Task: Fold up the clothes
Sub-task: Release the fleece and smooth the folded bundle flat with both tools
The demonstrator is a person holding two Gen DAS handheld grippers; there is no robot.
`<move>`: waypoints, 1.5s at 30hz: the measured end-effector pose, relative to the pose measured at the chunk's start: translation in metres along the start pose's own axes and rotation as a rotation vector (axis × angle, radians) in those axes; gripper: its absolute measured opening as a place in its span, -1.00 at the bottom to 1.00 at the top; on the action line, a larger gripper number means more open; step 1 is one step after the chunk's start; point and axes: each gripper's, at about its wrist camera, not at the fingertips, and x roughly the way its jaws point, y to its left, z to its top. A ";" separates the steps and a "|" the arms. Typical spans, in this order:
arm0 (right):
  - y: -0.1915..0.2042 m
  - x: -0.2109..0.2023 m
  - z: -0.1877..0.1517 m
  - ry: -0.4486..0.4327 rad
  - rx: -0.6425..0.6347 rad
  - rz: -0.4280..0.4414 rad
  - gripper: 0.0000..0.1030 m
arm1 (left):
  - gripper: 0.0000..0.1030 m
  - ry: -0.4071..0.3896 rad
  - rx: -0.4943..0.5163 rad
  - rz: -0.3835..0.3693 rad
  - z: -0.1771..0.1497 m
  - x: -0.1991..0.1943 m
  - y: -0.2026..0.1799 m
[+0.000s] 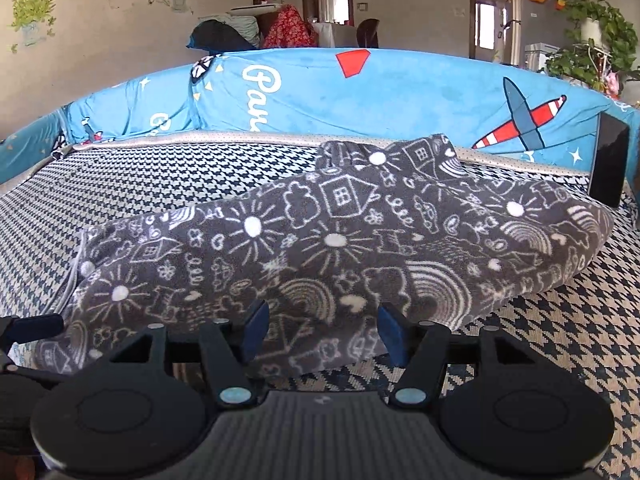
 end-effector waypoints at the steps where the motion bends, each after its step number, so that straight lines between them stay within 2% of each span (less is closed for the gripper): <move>1: 0.004 -0.002 -0.002 -0.005 -0.014 0.012 0.15 | 1.00 0.000 0.006 0.005 -0.001 -0.001 0.000; 6: 0.017 0.001 -0.009 0.026 -0.044 0.065 0.15 | 1.00 0.015 0.034 0.010 -0.010 -0.004 -0.002; 10: 0.016 0.021 -0.021 0.137 -0.021 0.047 0.15 | 1.00 0.025 0.077 0.015 -0.016 -0.001 -0.004; 13: 0.010 0.023 -0.023 0.127 0.023 0.054 0.16 | 1.00 0.024 0.072 -0.003 -0.016 0.000 -0.002; 20: 0.015 0.019 -0.030 0.112 -0.018 0.028 0.19 | 1.00 0.029 0.064 -0.042 -0.018 -0.003 0.005; 25: 0.017 0.012 -0.031 0.103 -0.024 0.022 0.19 | 1.00 0.006 0.004 -0.084 -0.018 -0.015 0.019; 28: 0.014 0.004 -0.030 0.088 0.024 0.067 0.19 | 1.00 -0.017 -0.042 -0.075 -0.017 -0.022 0.030; 32: 0.023 -0.002 -0.031 0.071 -0.010 0.076 0.19 | 1.00 -0.018 -0.138 -0.048 -0.019 -0.023 0.054; 35: 0.033 -0.007 -0.032 0.048 -0.060 0.113 0.19 | 1.00 0.009 -0.195 -0.028 -0.028 -0.017 0.069; 39: 0.054 -0.014 -0.036 0.017 -0.160 0.163 0.19 | 1.00 0.052 -0.225 -0.002 -0.034 -0.010 0.079; 42: 0.073 -0.017 -0.041 0.001 -0.251 0.185 0.21 | 1.00 0.086 -0.269 -0.014 -0.036 -0.006 0.088; 45: 0.086 -0.018 -0.045 -0.002 -0.315 0.210 0.22 | 1.00 0.155 -0.330 -0.036 -0.040 0.004 0.097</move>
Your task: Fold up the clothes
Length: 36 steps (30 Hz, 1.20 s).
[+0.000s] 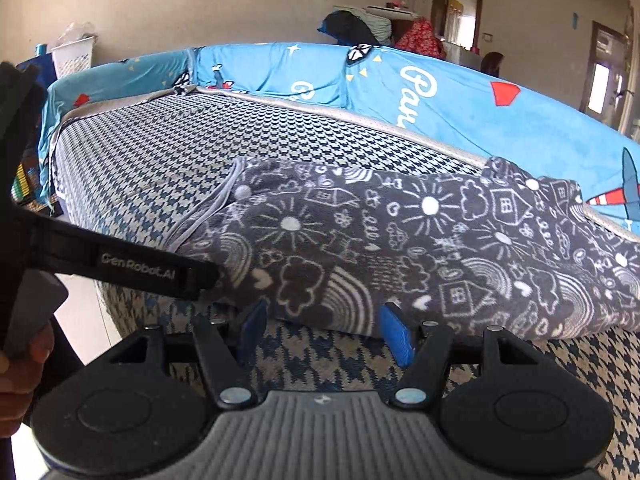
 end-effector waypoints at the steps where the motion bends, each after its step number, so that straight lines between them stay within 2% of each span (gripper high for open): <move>1: 0.005 0.001 -0.001 0.001 -0.015 0.011 0.22 | 1.00 0.030 -0.022 -0.005 0.000 0.004 0.003; 3: 0.012 0.002 -0.001 0.002 -0.038 0.023 0.22 | 1.00 0.037 -0.056 -0.014 -0.001 0.007 0.009; 13: 0.039 0.008 -0.006 -0.014 -0.196 0.032 0.38 | 1.00 0.063 -0.058 -0.016 0.002 0.007 0.008; 19: 0.050 0.013 -0.005 -0.037 -0.256 0.013 0.39 | 1.00 0.079 -0.206 -0.129 0.013 0.001 0.033; 22: 0.053 0.019 -0.002 -0.029 -0.254 0.019 0.39 | 1.00 0.083 -0.256 -0.161 0.016 0.002 0.042; 29: 0.064 0.035 -0.001 -0.016 -0.277 0.016 0.39 | 1.00 0.090 -0.283 -0.167 0.018 0.002 0.048; 36: 0.069 0.044 0.000 -0.025 -0.341 -0.024 0.39 | 1.00 0.116 -0.308 -0.172 0.025 0.007 0.049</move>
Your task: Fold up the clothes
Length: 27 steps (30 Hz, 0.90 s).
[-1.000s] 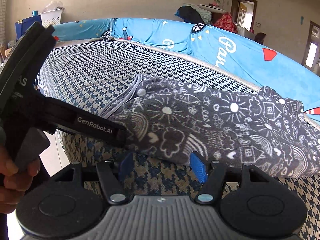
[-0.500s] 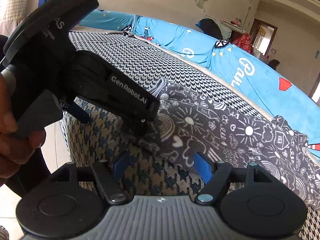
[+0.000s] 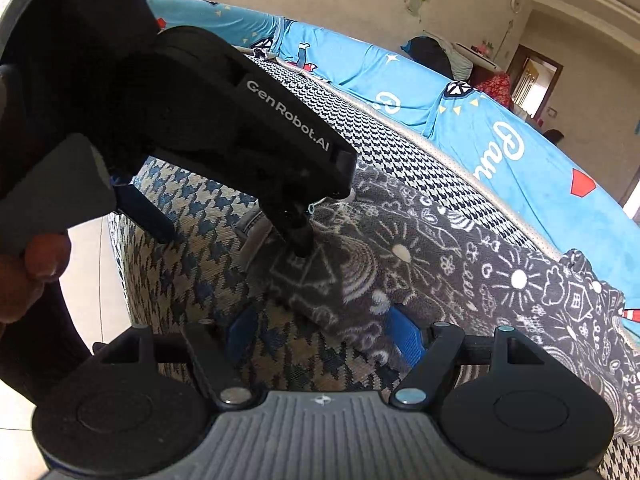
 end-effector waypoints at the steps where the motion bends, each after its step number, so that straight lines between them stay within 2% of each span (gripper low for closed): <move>1: 0.000 0.001 0.001 0.000 -0.024 -0.003 0.39 | 1.00 0.003 -0.001 -0.001 0.001 0.000 0.000; 6: -0.003 0.004 0.006 -0.015 -0.107 -0.018 0.41 | 1.00 0.011 -0.016 -0.007 0.004 0.001 0.003; 8: -0.004 0.006 0.006 -0.024 -0.137 -0.020 0.50 | 1.00 0.014 -0.019 -0.006 0.005 0.001 0.004; 12: -0.003 0.016 0.004 -0.034 -0.204 0.009 0.53 | 1.00 0.017 -0.014 0.007 0.006 0.004 0.001; 15: -0.004 0.025 0.007 -0.050 -0.191 0.033 0.49 | 1.00 0.021 -0.021 0.018 0.009 0.006 -0.002; 16: -0.007 0.028 0.009 -0.052 -0.174 0.054 0.46 | 1.00 0.023 -0.024 0.019 0.011 0.006 -0.003; 17: -0.010 0.031 0.010 -0.050 -0.150 0.076 0.31 | 1.00 0.024 -0.027 0.019 0.013 0.006 -0.004; 18: -0.014 0.033 0.013 -0.048 -0.119 0.083 0.11 | 1.00 0.017 -0.028 0.003 0.016 0.005 -0.005; 20: -0.022 0.035 0.017 -0.046 -0.064 0.094 -0.06 | 1.00 0.002 -0.033 -0.048 0.023 0.000 -0.008; 21: -0.028 0.034 0.019 -0.049 -0.033 0.095 -0.23 | 1.00 0.000 -0.040 -0.078 0.028 -0.002 -0.010; 24: -0.056 0.028 0.026 -0.066 0.134 0.136 -0.42 | 1.00 0.001 -0.058 -0.160 0.043 -0.006 -0.017; 27: -0.084 0.024 0.028 -0.076 0.299 0.190 -0.47 | 1.00 0.033 -0.069 -0.222 0.061 -0.001 -0.028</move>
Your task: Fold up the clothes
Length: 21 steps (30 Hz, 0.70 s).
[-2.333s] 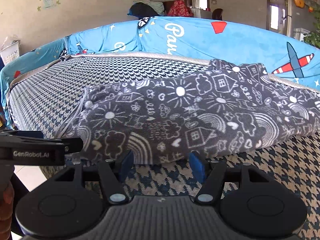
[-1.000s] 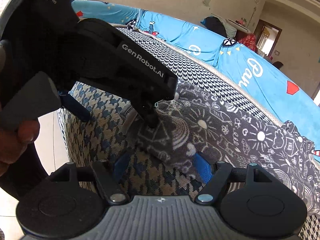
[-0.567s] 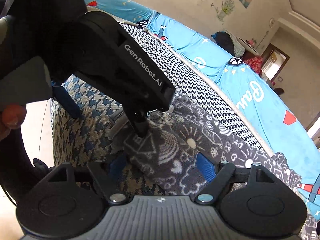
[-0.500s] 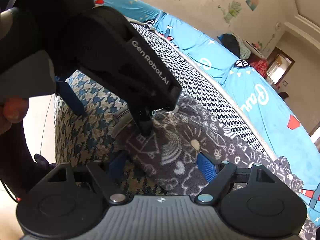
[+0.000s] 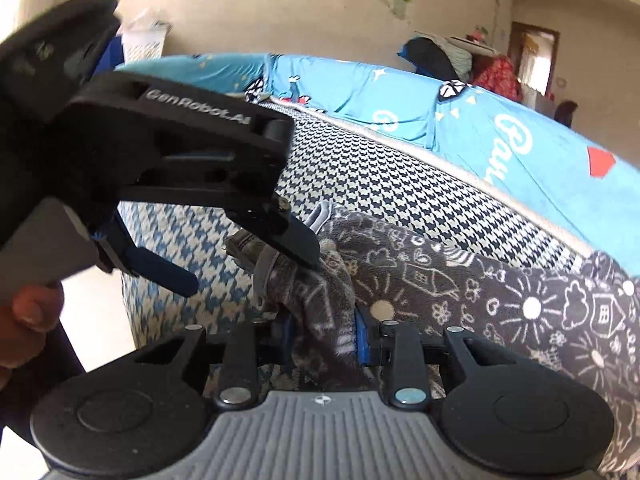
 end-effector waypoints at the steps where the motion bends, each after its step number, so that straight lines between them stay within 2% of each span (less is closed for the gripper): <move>1: -0.006 -0.001 0.002 -0.002 0.040 0.013 -0.47 | 1.00 0.014 -0.004 -0.018 0.006 0.003 -0.004; 4: -0.020 -0.003 0.006 -0.005 0.140 0.044 -0.47 | 1.00 0.053 -0.018 -0.058 0.021 0.016 -0.016; 9: -0.024 -0.002 0.011 -0.007 0.165 0.054 -0.47 | 1.00 0.159 -0.048 -0.117 0.034 0.047 -0.027; 12: -0.020 0.001 0.011 -0.003 0.125 0.044 -0.47 | 1.00 0.168 -0.114 -0.160 0.032 0.057 -0.023; 15: -0.006 0.005 0.009 0.001 0.023 0.011 -0.43 | 1.00 0.159 -0.058 -0.161 0.033 0.054 -0.031; 16: -0.002 0.007 0.008 0.003 -0.008 0.002 -0.38 | 1.00 0.157 -0.033 -0.165 0.033 0.052 -0.034; 17: 0.001 0.010 0.007 0.010 -0.036 -0.010 -0.25 | 1.00 0.156 -0.021 -0.176 0.032 0.051 -0.036; 18: 0.004 0.014 0.007 0.019 -0.061 -0.020 -0.09 | 1.00 0.157 -0.022 -0.185 0.031 0.048 -0.034; 21: 0.011 0.019 0.005 0.024 -0.114 -0.038 0.15 | 1.00 0.158 -0.050 -0.210 0.032 0.045 -0.028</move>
